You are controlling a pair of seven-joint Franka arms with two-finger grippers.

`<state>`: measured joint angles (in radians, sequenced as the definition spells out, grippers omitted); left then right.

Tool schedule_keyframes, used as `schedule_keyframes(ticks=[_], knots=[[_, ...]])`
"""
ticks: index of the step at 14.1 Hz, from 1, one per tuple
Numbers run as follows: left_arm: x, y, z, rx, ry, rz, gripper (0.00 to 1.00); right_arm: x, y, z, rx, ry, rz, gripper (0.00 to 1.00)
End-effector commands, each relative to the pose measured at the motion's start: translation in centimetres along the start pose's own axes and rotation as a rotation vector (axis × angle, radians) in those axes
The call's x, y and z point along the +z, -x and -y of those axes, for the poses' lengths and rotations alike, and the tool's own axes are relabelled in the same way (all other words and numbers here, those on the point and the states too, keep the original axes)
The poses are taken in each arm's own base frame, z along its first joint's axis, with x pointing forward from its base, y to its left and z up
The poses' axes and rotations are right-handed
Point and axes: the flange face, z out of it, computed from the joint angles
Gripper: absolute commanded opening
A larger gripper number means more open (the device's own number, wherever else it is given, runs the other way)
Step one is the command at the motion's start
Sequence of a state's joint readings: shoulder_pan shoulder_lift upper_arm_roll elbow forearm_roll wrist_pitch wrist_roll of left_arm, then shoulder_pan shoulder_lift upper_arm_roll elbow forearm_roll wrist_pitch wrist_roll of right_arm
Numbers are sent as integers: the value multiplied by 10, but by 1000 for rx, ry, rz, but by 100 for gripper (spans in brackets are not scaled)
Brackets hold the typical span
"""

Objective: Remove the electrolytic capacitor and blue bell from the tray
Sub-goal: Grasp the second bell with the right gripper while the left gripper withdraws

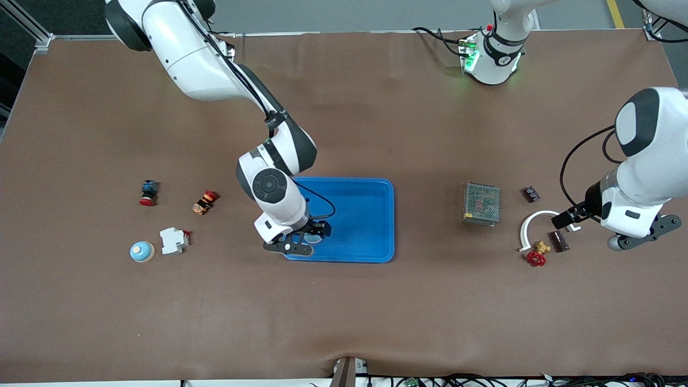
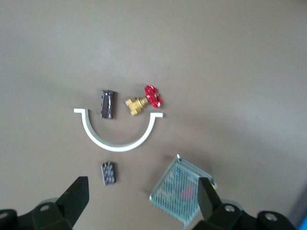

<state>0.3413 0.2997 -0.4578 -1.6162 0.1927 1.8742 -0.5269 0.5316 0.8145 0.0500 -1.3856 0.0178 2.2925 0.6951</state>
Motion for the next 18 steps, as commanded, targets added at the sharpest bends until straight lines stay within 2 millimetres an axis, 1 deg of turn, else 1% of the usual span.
schedule_keyframes(ticks=[1, 3, 4, 7, 10, 13, 14, 16, 17, 18], knots=[[-49, 4, -2, 9, -12, -5, 100, 16, 2, -2, 5, 9, -25, 100], [-71, 9, -3, 23, -14, 4, 100, 25, 5, -4, -8, 10, -40, 100], [-83, 15, -6, 55, -2, 11, 100, 31, 7, -5, -19, 23, -39, 100], [-117, 29, -5, 139, 27, -23, 100, 40, 11, -5, -36, 39, -40, 100], [-147, 47, -5, 181, 48, -49, 100, 45, 15, -1, -44, 34, -44, 100], [-173, 72, -4, 226, 30, -49, 100, 50, 16, -1, -46, 39, -40, 100], [-180, 81, -3, 234, 25, -42, 100, 50, 16, -1, -48, 39, -40, 100], [-186, 95, 0, 256, 22, -1, 100, 52, 17, 0, -50, 36, -42, 100], [-188, 102, 1, 299, 12, 13, 100, 53, 17, 0, -50, 34, -44, 100], [-189, 104, 5, 322, 8, 14, 100, 53, 17, 0, -51, 35, -44, 100]])
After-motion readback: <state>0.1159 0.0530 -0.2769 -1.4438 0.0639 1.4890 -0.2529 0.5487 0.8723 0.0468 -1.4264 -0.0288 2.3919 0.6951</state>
